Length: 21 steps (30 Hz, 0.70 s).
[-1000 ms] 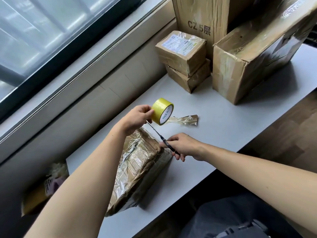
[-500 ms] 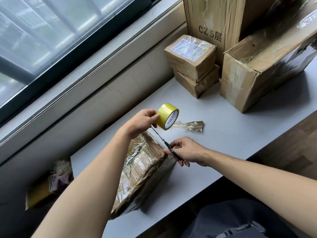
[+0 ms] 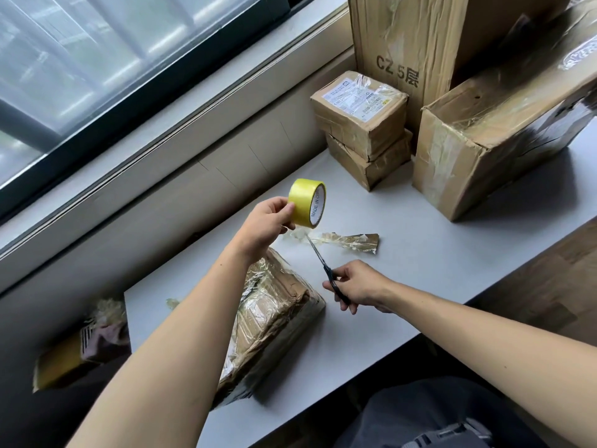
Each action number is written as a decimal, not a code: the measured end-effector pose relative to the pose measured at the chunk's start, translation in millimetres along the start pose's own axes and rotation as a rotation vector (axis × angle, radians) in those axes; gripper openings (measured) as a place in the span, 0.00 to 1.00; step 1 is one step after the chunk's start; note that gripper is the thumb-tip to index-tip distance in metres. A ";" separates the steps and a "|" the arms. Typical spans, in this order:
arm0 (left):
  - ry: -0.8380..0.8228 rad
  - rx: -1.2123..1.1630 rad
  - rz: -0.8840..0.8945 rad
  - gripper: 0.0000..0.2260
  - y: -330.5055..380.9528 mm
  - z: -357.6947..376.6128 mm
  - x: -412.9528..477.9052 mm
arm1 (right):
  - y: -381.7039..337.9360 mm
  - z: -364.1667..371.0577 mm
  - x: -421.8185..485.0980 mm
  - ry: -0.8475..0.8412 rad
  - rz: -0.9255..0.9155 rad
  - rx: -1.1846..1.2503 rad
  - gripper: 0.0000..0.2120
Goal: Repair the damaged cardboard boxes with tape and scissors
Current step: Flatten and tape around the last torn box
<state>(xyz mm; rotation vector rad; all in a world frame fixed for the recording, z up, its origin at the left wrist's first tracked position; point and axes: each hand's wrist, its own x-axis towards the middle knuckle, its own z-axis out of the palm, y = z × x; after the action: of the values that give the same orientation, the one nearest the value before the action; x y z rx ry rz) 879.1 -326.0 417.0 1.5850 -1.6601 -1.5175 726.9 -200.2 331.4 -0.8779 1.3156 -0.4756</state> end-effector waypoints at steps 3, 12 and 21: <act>0.055 0.123 0.006 0.06 0.3 5.1 6.0 | -5.4 -14.6 6.7 0.032 -0.028 -0.146 0.06; 0.195 0.358 0.048 0.06 4.7 19.4 21.2 | -6.2 -75.2 32.8 0.390 -0.178 -0.769 0.08; 0.144 0.647 -0.013 0.12 -8.2 51.1 42.3 | -1.2 -114.7 60.4 0.443 -0.148 -1.082 0.11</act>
<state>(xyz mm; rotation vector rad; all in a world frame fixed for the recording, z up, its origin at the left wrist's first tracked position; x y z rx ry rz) 827.8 -339.8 376.5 1.9525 -2.1856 -0.8715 630.6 -278.2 293.3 -1.8391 1.9541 -0.0166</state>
